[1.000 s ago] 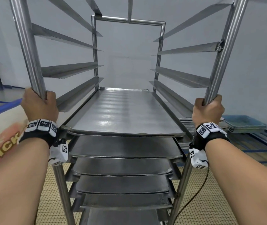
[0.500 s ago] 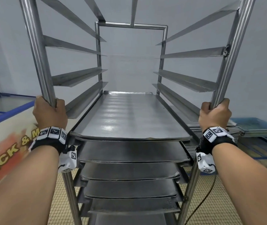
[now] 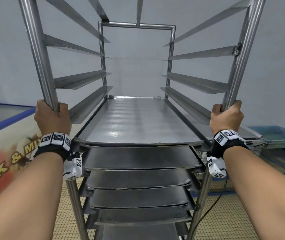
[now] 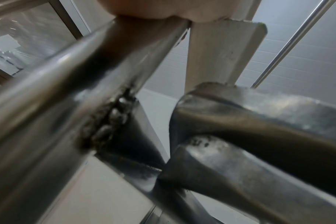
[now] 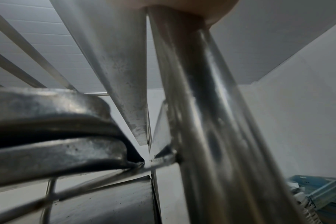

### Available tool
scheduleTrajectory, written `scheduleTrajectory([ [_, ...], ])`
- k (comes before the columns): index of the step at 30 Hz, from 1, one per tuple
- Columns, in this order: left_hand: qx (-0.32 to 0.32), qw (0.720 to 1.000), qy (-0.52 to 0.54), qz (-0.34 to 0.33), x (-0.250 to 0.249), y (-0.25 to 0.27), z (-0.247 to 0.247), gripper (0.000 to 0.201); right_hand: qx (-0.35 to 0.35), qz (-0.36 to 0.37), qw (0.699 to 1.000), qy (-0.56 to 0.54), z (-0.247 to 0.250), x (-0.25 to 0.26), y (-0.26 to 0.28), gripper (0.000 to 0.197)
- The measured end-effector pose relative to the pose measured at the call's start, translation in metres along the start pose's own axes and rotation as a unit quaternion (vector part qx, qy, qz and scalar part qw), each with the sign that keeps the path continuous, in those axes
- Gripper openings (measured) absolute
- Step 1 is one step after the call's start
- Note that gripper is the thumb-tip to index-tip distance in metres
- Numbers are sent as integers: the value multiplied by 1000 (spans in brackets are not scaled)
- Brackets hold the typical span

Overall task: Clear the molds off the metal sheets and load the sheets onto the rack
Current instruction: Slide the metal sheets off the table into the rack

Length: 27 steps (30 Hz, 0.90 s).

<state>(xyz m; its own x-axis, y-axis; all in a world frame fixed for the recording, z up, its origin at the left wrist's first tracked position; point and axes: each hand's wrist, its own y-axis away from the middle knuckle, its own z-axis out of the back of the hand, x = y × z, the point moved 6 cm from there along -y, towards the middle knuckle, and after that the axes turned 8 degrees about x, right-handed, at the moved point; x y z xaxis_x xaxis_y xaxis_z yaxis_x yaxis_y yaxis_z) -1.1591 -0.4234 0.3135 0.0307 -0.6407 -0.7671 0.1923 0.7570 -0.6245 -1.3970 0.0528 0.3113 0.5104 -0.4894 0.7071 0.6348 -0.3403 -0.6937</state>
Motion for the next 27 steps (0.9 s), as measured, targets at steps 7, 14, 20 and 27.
scheduleTrajectory([
  [7, 2, 1000, 4, 5, 13, -28, -52, 30, 3, -14, 1000, 0, -54, -14, -27, 23],
  [14, -5, 1000, 4, 7, 29, -62, -103, 30, 28, -26, 999, 0, -117, -30, -53, 25],
  [20, -15, 1000, -17, -1, 56, -104, -159, 32, 18, -23, 1000, 3, -177, -41, -76, 23],
  [27, -9, 1000, -23, -9, 75, -145, -228, 25, 9, -22, 999, 29, -239, -57, -105, 17],
])
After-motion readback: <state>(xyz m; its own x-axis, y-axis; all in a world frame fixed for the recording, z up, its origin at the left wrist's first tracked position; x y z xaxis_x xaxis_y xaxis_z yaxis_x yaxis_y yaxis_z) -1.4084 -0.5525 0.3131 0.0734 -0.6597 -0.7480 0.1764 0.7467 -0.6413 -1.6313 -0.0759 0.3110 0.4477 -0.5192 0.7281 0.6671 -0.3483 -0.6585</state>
